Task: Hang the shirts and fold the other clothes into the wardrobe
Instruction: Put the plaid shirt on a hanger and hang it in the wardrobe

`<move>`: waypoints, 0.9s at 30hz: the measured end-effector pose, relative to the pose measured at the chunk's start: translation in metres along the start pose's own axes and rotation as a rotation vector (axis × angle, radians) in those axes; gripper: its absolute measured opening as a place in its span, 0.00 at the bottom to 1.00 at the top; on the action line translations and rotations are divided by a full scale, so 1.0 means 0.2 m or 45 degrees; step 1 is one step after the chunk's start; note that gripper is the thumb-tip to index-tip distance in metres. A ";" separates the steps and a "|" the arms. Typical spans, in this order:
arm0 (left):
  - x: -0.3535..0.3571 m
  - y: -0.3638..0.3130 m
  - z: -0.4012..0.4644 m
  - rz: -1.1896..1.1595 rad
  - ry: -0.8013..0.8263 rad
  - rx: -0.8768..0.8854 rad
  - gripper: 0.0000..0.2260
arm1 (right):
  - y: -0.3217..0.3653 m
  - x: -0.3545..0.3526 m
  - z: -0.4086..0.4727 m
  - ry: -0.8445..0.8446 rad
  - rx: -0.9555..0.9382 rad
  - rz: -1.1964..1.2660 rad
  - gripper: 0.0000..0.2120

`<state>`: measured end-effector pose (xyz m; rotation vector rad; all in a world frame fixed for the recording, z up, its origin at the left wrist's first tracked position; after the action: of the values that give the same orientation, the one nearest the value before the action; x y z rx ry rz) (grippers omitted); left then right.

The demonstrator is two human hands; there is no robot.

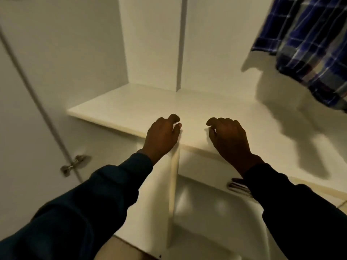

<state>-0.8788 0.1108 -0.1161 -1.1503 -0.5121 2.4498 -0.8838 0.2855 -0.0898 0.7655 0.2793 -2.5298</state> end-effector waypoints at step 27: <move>-1.92 1.18 -2.98 0.738 -0.319 -1.258 0.11 | 3.08 -0.34 -1.56 1.006 -0.661 1.185 0.16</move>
<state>-0.2279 -0.1830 -0.3377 -1.4742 -1.8320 2.8987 -0.3806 -0.1204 -0.3424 1.2556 0.6221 -1.1451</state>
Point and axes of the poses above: each hand's wrist, its own z-axis towards the middle knuckle, its own x-axis out of the palm, y = z × x, the point moved 10 cm from there along z, towards the middle knuckle, and after that the axes turned 11 degrees about -y, right-handed, at the moved point
